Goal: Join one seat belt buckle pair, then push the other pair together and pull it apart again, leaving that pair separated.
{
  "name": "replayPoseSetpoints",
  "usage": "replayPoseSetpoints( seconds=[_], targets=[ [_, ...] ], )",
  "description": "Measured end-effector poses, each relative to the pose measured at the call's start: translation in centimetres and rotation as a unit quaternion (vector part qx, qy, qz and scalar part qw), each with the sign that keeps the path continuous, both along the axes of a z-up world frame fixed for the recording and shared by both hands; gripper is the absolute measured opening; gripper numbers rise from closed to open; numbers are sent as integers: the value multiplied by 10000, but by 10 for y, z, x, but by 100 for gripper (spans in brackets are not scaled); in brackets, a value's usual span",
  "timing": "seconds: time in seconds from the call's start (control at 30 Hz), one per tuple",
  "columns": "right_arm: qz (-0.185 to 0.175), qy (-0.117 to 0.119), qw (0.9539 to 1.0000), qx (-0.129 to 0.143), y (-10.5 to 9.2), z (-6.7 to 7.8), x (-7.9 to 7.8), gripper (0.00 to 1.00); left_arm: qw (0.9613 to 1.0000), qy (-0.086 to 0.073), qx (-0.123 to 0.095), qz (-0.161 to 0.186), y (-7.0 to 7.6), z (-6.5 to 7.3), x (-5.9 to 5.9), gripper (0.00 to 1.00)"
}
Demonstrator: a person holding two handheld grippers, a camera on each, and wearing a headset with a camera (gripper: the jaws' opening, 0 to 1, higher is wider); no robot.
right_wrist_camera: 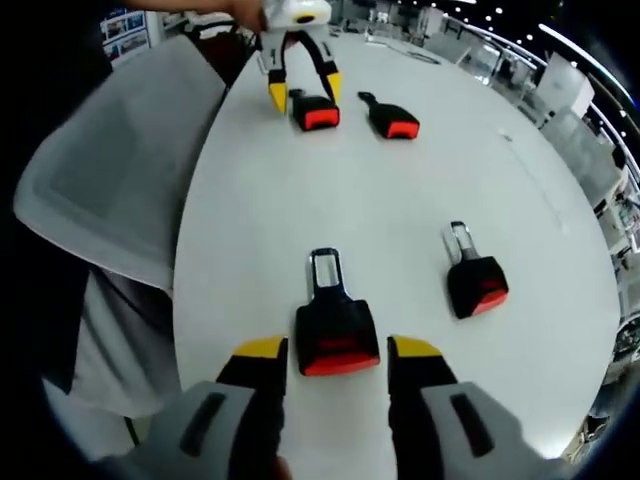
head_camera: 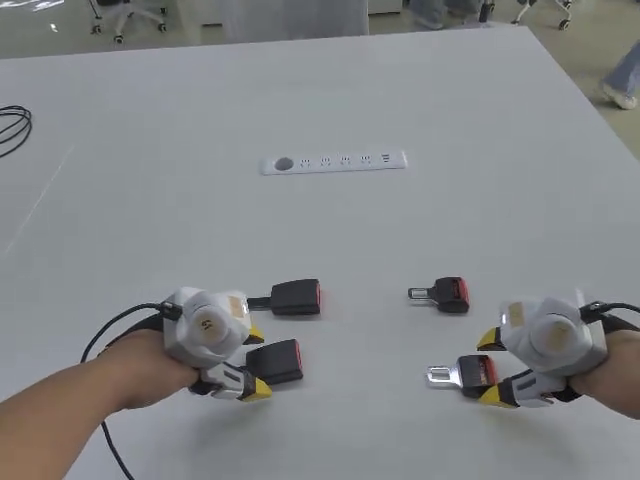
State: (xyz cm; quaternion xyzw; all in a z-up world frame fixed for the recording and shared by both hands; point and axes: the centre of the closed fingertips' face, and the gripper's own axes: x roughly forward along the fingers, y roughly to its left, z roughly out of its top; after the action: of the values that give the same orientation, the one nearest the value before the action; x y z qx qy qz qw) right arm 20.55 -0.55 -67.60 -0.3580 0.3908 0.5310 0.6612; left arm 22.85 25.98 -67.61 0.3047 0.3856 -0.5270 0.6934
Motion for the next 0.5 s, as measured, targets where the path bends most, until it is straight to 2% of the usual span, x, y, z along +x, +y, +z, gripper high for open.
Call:
replayPoseSetpoints(
  seconds=[0.17,0.2,0.5],
  targets=[
    [44,72,10000,-54,0,-5,-1,38,9997,87,156,-181,0,-8,-2,41],
    [47,77,9999,-62,0,-6,0,37,9997,124,87,-186,-2,-7,-2,40],
    [203,119,9996,-151,-2,-9,1,36,9975,76,310,-634,-5,-6,-1,35]
  ],
)
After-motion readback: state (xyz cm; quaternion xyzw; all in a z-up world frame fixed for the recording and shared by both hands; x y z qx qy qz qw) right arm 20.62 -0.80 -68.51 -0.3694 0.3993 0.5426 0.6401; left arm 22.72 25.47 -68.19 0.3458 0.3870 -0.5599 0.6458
